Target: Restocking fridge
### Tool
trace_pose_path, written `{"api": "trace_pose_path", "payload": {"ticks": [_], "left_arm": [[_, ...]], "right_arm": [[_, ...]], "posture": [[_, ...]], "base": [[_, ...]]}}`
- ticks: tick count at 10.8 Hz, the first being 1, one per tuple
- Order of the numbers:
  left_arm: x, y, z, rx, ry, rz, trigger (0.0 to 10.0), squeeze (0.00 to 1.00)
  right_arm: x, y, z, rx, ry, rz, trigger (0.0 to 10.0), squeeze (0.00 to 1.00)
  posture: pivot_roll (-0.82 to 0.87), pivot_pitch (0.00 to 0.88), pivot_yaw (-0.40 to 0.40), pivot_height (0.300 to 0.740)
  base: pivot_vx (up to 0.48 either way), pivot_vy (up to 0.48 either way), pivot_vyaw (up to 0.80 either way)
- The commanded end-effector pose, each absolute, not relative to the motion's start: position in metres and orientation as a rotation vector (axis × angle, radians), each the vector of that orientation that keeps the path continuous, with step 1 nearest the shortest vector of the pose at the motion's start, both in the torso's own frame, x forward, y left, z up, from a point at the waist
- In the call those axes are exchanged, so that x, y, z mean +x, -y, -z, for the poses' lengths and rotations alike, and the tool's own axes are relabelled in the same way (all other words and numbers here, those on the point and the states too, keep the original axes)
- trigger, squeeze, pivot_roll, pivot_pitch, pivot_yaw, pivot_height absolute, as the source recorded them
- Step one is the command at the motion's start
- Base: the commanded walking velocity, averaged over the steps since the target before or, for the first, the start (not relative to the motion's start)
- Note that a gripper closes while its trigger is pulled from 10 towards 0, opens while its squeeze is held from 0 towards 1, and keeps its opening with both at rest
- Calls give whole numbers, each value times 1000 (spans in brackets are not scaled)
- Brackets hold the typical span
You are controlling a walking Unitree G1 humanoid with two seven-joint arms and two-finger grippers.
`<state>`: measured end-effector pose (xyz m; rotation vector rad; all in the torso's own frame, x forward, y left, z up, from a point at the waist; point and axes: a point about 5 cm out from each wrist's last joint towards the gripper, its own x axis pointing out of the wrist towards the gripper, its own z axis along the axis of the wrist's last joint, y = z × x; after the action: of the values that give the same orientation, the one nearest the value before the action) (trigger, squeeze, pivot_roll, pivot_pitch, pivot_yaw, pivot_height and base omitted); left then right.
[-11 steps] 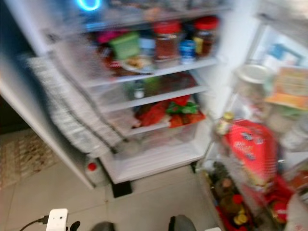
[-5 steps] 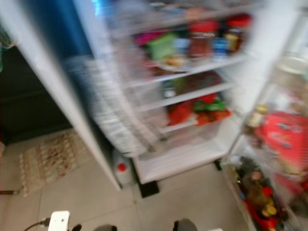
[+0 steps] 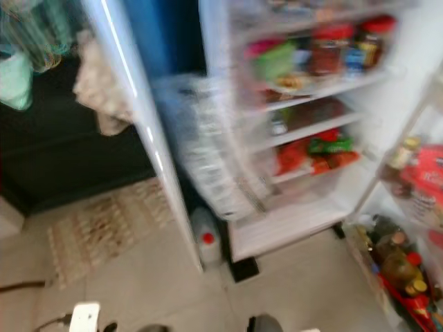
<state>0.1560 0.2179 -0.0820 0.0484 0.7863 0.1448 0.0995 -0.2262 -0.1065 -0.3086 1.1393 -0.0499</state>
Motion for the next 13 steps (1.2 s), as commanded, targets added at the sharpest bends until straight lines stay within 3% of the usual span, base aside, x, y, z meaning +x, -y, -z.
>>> {"api": "trace_pose_path", "payload": {"ticks": [1, 4, 9, 13], "left_arm": [[148, -222, 85, 64, -814, -148, 10000, 0], [150, -220, 84, 63, -807, -141, 10000, 0], [151, -215, 84, 57, -801, -134, 10000, 0], [152, -214, 84, 53, -799, -135, 10000, 0]], "right_arm": [[102, 202, 110, -262, -1129, -26, 10000, 0], [102, 202, 110, -249, -1119, -17, 10000, 0], [102, 203, 110, -258, -1127, -12, 10000, 0], [103, 202, 110, -253, -1124, -6, 10000, 0]], "posture": [[-93, 38, 85, 650], [-89, 50, 86, 655], [-89, 46, 79, 740], [-90, 46, 83, 740]], "base": [[0, 0, 0], [0, 0, 0], [0, 0, 0], [0, 0, 0]]}}
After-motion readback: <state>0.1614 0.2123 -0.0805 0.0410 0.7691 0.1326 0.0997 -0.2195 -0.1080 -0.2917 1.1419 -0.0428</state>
